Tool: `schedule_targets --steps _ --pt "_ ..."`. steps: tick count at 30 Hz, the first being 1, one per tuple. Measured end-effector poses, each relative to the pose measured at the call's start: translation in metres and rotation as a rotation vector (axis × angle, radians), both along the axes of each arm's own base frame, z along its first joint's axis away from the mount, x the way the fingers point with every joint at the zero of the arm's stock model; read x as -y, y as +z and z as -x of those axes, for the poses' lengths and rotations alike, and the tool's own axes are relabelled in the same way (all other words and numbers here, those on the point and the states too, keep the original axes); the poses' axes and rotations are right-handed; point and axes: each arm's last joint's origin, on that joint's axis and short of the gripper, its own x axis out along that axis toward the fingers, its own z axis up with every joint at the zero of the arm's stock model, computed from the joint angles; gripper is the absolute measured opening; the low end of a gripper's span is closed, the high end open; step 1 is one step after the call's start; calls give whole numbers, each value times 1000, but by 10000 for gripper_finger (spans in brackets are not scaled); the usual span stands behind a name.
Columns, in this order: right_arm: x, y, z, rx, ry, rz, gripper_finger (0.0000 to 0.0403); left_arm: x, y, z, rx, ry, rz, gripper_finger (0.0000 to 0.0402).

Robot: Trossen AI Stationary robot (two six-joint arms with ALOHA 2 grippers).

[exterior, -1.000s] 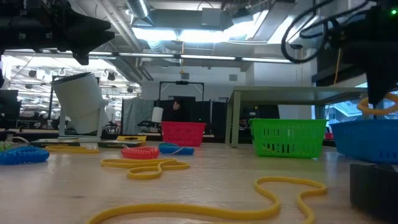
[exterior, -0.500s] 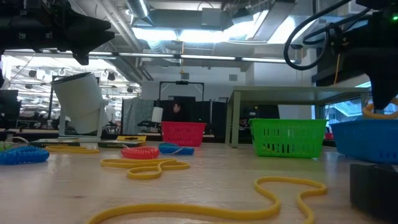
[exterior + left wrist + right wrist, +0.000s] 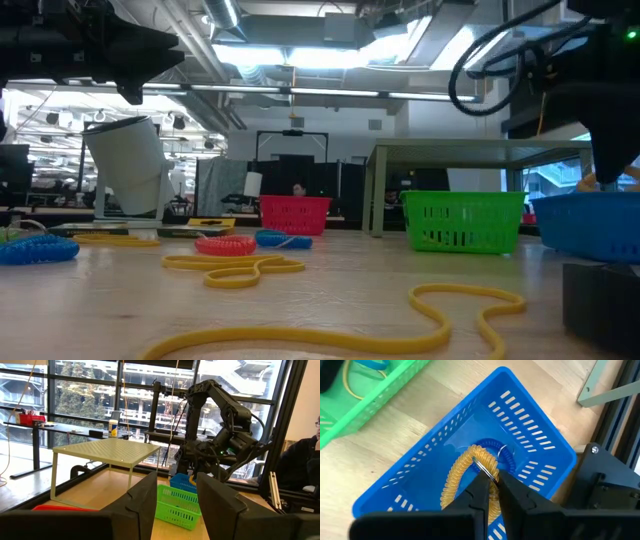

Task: Pick & Place Office Desk Supplies
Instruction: Put the yellow spring keychain into the blue bin, then put the black rubber band into the green bin

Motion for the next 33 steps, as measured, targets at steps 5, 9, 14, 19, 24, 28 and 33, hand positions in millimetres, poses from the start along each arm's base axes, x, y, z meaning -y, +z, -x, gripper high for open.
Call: schedule_targets --steps 5,9,14,19,24,28,33 --pt "-2 -8 -3 -36 5 16 31 0 0 0 0 0 0 132" --pt "-2 -11 -4 -49 5 24 39 0 0 0 0 0 0 132" --pt "-2 -11 -4 -49 5 24 67 0 0 0 0 0 0 132" --pt "-2 -11 -4 -50 5 24 102 0 0 0 0 0 0 132" --pt "-3 -11 -3 -61 15 11 138 0 0 0 0 0 0 132" --pt "-6 1 -6 -70 43 -56 157 0 0 0 0 0 0 132" --pt "-16 26 -19 21 79 -112 158 0 0 0 0 0 0 132"
